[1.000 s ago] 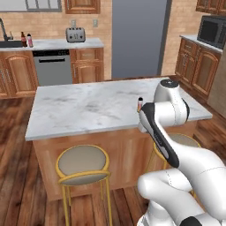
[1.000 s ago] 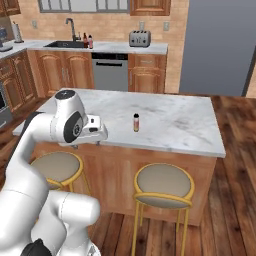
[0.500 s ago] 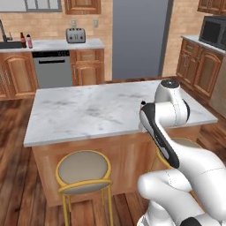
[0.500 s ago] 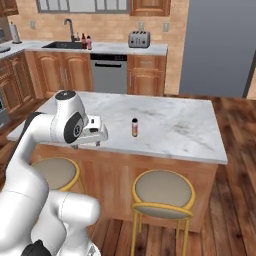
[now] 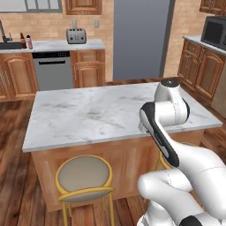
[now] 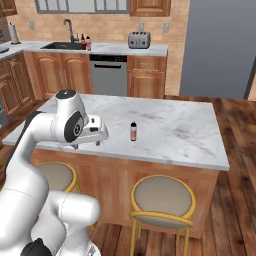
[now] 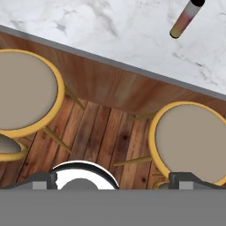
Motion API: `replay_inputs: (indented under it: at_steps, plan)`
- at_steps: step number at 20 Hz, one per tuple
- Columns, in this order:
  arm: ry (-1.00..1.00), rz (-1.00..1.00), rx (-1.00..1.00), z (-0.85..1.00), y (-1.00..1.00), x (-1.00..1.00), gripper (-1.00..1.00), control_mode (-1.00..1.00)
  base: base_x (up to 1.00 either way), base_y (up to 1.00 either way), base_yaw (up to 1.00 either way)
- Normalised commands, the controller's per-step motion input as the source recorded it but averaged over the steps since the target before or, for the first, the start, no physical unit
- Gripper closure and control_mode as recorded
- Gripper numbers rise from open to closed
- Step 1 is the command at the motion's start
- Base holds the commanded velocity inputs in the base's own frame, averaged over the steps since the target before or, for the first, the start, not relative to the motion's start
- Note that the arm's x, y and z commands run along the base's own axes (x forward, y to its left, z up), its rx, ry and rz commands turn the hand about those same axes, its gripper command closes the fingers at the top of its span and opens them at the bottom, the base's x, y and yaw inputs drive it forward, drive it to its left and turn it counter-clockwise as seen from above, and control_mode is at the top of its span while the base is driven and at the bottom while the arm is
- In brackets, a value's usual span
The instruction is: Place the large bottle from the dining counter next to the other large bottle outside the sink, and place the small bottle from the dining counter next to the other small bottle inside the sink.
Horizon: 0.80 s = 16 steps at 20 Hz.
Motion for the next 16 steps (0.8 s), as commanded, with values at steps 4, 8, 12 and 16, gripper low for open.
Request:
replay_inputs:
  at_steps: [4,8,12,16]
  plan:
    - [0.00,0.00,0.00,0.00,0.00,0.00,-1.00,1.00,0.25,0.00,0.00]
    - [0.00,0.00,0.00,0.00,0.00,0.00,-1.00,1.00,0.08,0.00,0.00]
    - [0.00,0.00,0.00,0.00,0.00,0.00,-1.00,1.00,0.03,0.00,0.00]
    - [0.00,0.00,0.00,0.00,0.00,0.00,-1.00,1.00,0.04,0.00,0.00]
